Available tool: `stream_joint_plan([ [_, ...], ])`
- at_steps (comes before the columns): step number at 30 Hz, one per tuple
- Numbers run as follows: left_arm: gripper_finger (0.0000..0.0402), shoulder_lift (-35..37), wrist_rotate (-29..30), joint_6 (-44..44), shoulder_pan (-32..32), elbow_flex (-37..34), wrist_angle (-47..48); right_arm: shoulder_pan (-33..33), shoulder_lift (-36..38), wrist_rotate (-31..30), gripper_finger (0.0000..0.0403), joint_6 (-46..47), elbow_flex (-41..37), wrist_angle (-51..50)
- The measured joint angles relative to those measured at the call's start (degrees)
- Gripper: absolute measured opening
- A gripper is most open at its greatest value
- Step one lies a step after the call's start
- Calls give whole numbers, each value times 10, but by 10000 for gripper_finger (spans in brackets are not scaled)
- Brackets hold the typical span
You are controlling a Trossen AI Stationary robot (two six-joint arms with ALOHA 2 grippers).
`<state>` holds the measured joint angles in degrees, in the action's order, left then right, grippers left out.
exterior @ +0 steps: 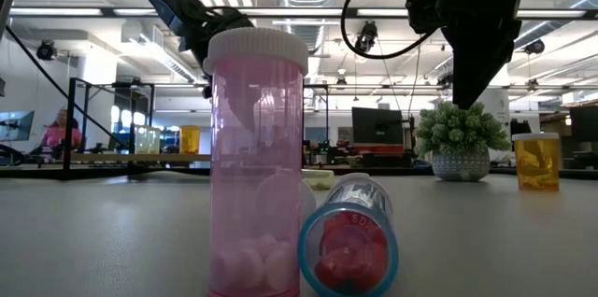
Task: Pick and place medicine bottles onto shelf by color
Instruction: Put the yellow pill bottle on the shelf aligned with the other yellow pill bottles
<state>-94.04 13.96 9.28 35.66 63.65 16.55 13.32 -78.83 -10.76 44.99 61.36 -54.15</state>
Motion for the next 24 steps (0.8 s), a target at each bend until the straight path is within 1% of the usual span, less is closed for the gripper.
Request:
stream_joint_plan([
  [8,149,3,0,0,0,20,9,0,0,0,210,0,0,-1],
  [13,149,12,0,-2,-1,56,77,0,0,0,210,0,0,-1],
  [15,149,22,-2,-21,-2,69,97,0,0,1,210,1,0,-1],
  [19,149,51,-11,-44,-12,85,116,0,0,1,210,21,0,1],
  [21,149,72,-37,-45,-20,87,116,0,0,2,210,38,0,8],
  [24,149,109,-111,-65,-33,85,114,0,0,2,210,68,0,18],
])
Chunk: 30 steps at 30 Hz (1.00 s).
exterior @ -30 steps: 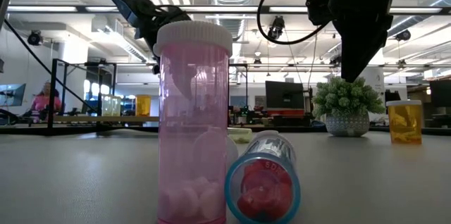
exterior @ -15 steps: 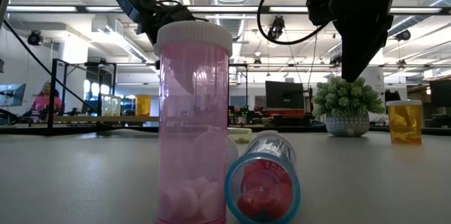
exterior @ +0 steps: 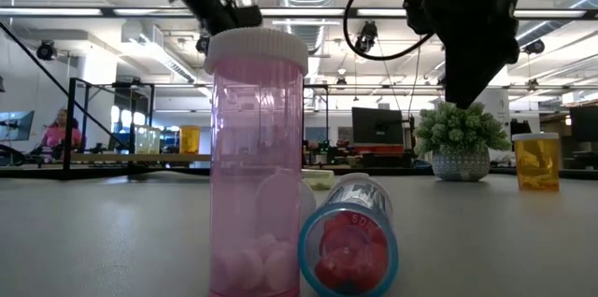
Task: Pick and place medicine bottles onto shelf by color
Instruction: Put the yellow pill bottle on the shelf aligned with the other yellow pill bottles
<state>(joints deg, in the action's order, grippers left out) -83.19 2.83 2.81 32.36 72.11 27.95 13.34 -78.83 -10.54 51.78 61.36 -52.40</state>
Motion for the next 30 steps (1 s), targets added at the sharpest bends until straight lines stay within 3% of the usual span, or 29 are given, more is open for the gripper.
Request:
stream_joint_plan([
  [6,149,62,-133,-109,-38,-15,4,0,0,2,210,62,0,39],
  [13,149,90,-145,-115,-151,-24,41,0,0,1,210,51,0,125],
  [19,149,113,-97,-192,-236,-27,60,2,-2,-24,210,-122,0,239],
  [26,149,145,2,-356,-307,-56,59,3,-32,-31,210,-341,0,301],
  [30,149,150,40,-404,-348,-62,58,3,-60,-31,210,-463,0,326],
])
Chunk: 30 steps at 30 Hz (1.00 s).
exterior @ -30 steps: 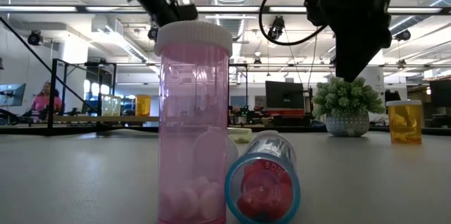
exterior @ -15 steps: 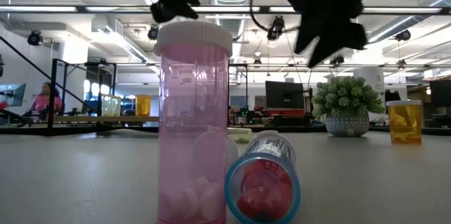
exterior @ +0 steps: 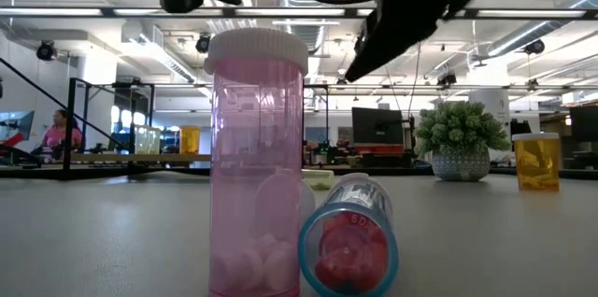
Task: Pick and place medicine bottles onto shelf by color
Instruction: Put the yellow pill bottle on the shelf aligned with the other yellow pill bottles
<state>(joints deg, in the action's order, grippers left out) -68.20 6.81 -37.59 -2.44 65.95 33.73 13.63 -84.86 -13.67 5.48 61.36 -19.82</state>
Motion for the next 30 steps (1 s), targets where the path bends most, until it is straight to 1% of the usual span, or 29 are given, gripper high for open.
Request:
stream_joint_plan([
  [2,149,0,23,-23,-16,0,2,-4,-15,-2,210,-41,0,17],
  [5,149,0,42,-41,-36,0,3,-20,-37,-5,210,-64,0,43],
  [9,149,0,42,-42,-54,0,3,-47,-64,6,210,-77,-2,70],
  [10,149,0,42,-41,-56,0,3,-55,-70,13,210,-77,-3,80],
  [14,149,7,42,-42,-56,0,28,-89,-104,88,210,-62,-13,115],
  [18,149,19,47,-42,-57,0,55,-105,-135,92,210,-61,-16,131],
  [23,149,42,57,-41,-57,0,63,-122,-168,92,210,-61,-16,134],
  [30,149,64,60,-41,-56,0,63,-136,-198,97,210,-15,-16,158],
])
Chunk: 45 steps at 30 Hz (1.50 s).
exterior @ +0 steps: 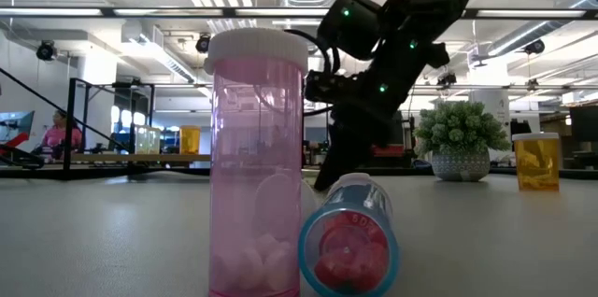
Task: Pick and place medicine bottles onto shelf by color
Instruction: Put the yellow pill bottle on the shelf aligned with the other yellow pill bottles
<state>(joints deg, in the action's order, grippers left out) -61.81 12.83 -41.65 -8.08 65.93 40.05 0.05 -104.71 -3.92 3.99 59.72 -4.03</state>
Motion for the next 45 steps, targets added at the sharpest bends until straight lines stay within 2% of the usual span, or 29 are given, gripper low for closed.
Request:
stream_joint_plan([
  [7,149,0,-3,0,0,0,0,-2,4,2,202,22,-4,0],
  [13,149,-7,-6,0,0,-1,1,-2,4,-2,164,62,-4,1],
  [19,149,-14,-33,0,0,-2,0,-2,4,-6,129,90,-4,1],
  [28,149,-15,-36,-1,0,-27,0,-2,17,12,99,98,-3,-10],
  [36,149,-20,-37,0,0,-66,-12,-1,102,14,100,112,-1,-32],
  [43,149,-37,-37,18,0,-84,-112,-1,197,11,100,120,-1,-39],
  [45,149,-42,-40,20,0,-84,-113,-1,218,9,100,121,-1,-45],
])
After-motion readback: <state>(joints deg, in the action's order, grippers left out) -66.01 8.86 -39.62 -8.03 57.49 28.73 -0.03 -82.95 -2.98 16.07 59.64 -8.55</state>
